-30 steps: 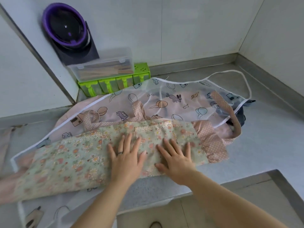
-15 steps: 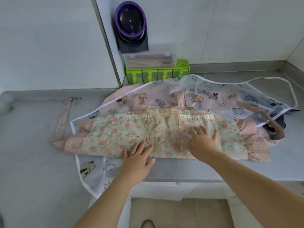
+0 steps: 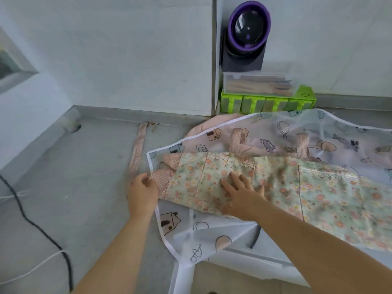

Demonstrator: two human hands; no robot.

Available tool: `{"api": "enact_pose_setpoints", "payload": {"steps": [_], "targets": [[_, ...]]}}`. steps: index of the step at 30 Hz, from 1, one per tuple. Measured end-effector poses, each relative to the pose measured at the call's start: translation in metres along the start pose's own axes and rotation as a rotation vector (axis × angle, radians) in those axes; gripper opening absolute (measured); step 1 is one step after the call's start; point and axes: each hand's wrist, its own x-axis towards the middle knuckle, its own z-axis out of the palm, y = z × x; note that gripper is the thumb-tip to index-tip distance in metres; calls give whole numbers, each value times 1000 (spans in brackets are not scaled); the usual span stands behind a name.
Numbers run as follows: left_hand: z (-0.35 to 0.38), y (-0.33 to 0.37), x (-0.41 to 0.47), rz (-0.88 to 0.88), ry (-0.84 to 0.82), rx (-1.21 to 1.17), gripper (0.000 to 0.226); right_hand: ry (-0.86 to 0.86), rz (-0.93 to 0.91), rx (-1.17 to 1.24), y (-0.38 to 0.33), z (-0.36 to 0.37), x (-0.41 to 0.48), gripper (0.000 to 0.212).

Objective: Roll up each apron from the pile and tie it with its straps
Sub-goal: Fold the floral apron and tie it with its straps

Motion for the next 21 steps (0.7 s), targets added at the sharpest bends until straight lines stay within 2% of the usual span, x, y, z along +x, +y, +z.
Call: {"api": "enact_pose_setpoints", "payload": {"steps": [3, 5, 7, 9, 12, 14, 17, 21], "targets": [[-2, -11, 21, -189, -35, -203, 18, -11, -1, 25, 3, -2, 16, 93], [-1, -8, 28, -317, -106, -385, 34, 7, -30, 9, 4, -1, 26, 104], [1, -3, 33, -312, -85, -427, 51, 3, -29, -22, 4, -1, 30, 106], [2, -1, 40, -262, -65, -427, 47, 0, -22, -32, 4, 0, 32, 105], [1, -5, 62, -393, -14, -475, 53, 10, -28, -25, 5, 4, 33, 104], [-2, -8, 73, -528, -32, -653, 45, 3, -26, -22, 7, 6, 35, 105], [-3, -1, 73, -634, -36, -718, 9, -6, -38, -45, 7, 5, 38, 107], [3, -8, 76, -634, -105, -584, 15, -22, -35, -60, 7, 2, 39, 106]]}}
